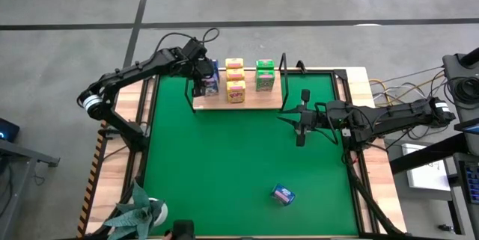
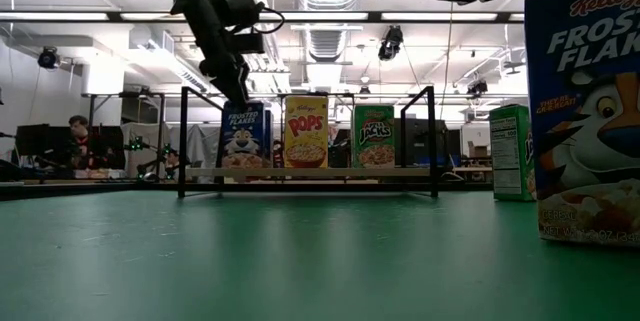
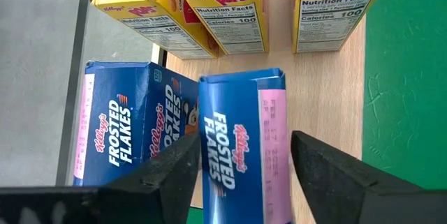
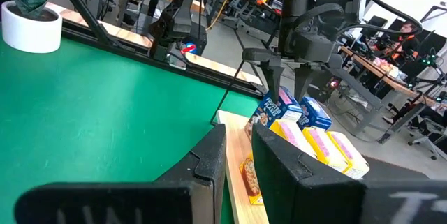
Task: Stack cereal on shelf
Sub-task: Put the top blue cereal box on the shelf aligned with the other blue cereal box
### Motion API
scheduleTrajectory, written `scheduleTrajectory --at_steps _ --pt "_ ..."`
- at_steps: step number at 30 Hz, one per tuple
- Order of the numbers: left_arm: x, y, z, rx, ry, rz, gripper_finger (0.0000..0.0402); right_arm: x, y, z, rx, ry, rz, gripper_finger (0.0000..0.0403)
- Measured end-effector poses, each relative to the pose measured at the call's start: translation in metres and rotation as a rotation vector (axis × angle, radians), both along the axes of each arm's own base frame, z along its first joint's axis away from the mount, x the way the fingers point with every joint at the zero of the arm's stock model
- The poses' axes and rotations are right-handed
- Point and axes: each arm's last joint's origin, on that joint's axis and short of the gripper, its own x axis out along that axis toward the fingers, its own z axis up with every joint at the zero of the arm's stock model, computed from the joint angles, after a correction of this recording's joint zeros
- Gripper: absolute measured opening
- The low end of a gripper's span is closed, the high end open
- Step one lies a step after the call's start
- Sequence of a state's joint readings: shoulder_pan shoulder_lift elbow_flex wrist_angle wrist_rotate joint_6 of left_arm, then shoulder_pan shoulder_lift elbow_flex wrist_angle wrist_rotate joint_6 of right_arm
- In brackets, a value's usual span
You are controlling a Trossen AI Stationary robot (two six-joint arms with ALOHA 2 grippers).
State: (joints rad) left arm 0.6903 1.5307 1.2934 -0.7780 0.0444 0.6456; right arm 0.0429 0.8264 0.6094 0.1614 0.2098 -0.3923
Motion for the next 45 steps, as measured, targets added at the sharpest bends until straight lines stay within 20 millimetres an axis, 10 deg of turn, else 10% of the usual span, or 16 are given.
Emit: scheduleTrajectory --at_steps 15,29,45 --pt "-0.006 -0.009 0.034 -0.039 0.022 0.019 0.0221 0.0 0.0 0.0 0.0 0.0 0.0 0.0061" --pt "-0.006 -0.007 0.018 -0.039 0.041 0.02 0.0012 0.0 0.0 0.0 -0.001 0.0 0.0 0.0061" --pt "-0.004 -0.006 0.016 -0.025 0.021 0.023 0.0 0.0 0.0 0.0 -0.001 0.0 0.0 0.0061"
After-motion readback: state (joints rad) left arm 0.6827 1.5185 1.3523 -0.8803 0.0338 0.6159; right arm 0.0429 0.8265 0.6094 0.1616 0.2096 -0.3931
